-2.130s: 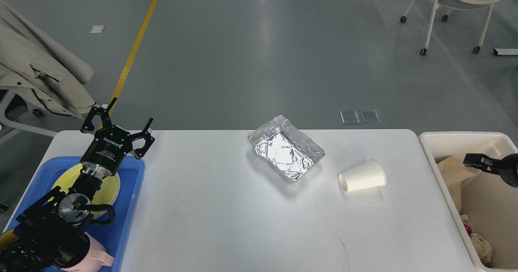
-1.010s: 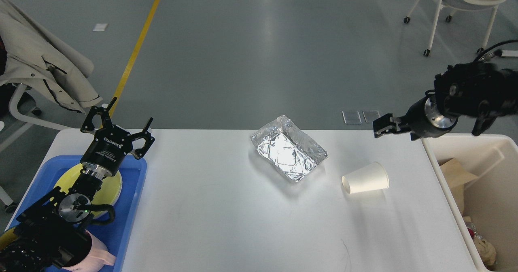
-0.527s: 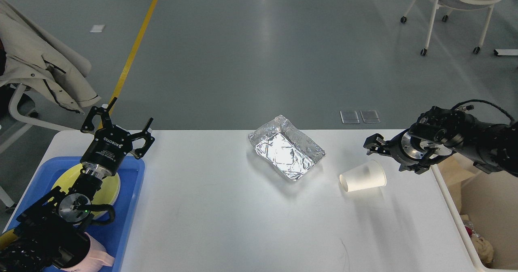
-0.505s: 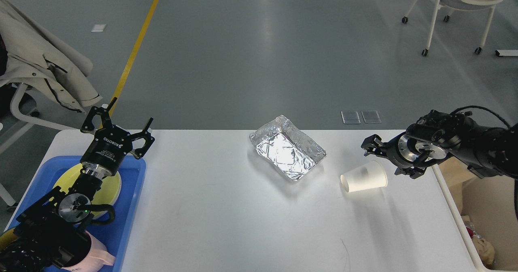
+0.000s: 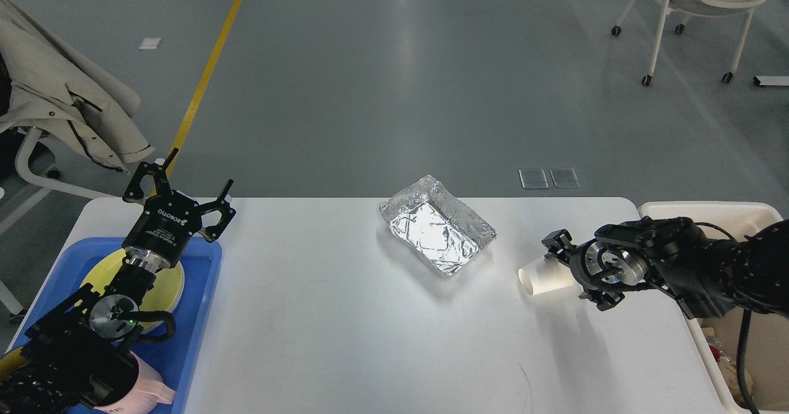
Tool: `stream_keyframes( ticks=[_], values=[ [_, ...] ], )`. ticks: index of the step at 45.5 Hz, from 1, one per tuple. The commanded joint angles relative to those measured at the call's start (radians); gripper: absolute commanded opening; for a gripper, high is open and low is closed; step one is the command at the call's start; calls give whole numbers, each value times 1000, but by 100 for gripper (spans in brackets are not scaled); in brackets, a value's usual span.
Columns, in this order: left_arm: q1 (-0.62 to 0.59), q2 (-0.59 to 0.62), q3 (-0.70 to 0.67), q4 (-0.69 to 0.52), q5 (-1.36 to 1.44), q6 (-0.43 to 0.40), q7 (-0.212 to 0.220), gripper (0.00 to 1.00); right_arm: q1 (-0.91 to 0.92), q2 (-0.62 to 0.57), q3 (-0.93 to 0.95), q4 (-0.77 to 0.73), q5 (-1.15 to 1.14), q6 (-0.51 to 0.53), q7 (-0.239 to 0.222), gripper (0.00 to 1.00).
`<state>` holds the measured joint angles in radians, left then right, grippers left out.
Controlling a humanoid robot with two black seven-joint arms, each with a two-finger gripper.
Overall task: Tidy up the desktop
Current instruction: 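Grasp the paper cup and carry it into the white bin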
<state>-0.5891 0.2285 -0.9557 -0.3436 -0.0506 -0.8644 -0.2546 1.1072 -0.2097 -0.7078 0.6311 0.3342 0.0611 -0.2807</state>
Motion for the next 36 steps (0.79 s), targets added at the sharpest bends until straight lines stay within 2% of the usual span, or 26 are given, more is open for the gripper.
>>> stream_keyframes(
  ticks=[1,5,7,9,11,13,14,16,25,29,31,32,36],
  values=[
    [0,0,0,0,0,-1,0,100,-36,18,47,-27,0,-30,8,97],
    [0,0,0,0,0,-1,0,100,-49,29,68,-34,0,-53,14,87],
    [0,0,0,0,0,1,0,100,-50,30,70,-34,-1,-64,18,73],
    [0,0,0,0,0,-1,0,100,-56,30,68,-34,-10,-69,25,52],
    [0,0,0,0,0,-1,0,100,-58,30,65,-34,-17,-70,37,42],
    [0,0,0,0,0,-1,0,100,-61,30,64,-37,-21,-69,58,36],
    [0,0,0,0,0,-1,0,100,-62,30,64,-36,-21,-67,67,28],
    [0,0,0,0,0,1,0,100,-61,26,62,-34,-21,-61,78,0],
    [0,0,0,0,0,-1,0,100,2,4,-13,4,-81,-40,84,0],
    [0,0,0,0,0,1,0,100,106,-84,-93,67,-90,-17,84,0],
    [0,0,0,0,0,1,0,100,178,-135,-136,111,-107,20,86,0],
    [0,0,0,0,0,1,0,100,272,-184,-183,166,-141,79,90,0],
    [0,0,0,0,0,1,0,100,508,-293,-281,277,-271,205,104,0]
  ],
)
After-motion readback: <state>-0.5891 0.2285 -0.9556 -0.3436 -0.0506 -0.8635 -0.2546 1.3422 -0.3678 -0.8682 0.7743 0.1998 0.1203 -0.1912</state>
